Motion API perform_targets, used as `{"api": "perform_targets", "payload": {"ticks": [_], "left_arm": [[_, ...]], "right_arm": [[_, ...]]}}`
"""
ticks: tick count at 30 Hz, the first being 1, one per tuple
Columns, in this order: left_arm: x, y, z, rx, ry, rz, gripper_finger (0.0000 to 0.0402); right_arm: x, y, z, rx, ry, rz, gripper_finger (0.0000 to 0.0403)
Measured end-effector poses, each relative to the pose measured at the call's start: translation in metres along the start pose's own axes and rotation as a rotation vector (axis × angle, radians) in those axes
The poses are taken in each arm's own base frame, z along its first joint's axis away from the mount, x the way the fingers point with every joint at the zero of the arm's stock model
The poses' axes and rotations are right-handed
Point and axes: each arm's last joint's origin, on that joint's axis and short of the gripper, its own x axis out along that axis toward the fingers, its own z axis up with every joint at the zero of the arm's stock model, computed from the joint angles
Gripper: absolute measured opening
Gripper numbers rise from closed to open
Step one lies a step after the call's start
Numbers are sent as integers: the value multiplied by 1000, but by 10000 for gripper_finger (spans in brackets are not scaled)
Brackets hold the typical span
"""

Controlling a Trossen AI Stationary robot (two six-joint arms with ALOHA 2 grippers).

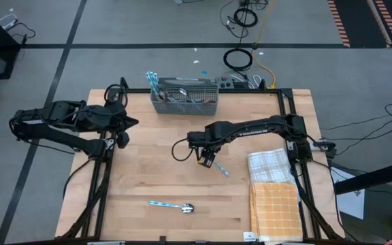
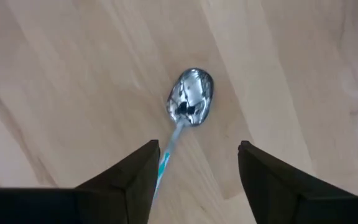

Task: Sort silverware
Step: Put the top spoon into the middle right section of the utensil holder

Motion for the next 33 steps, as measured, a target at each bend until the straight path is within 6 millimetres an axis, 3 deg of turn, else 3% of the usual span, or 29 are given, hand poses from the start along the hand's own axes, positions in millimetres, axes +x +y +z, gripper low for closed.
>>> {"api": "perform_targets", "payload": {"ticks": [25,28,33], "left_arm": [[0,0,-1,40,12,4,17],[0,1,-2,45,22,7,17],[0,1,-2,66,22,7,17]], "right_arm": [[74,-5,-26,199,-52,42,198],[77,-7,-29,235,-47,34,154],[78,-7,-29,241,-59,47,26]]}}
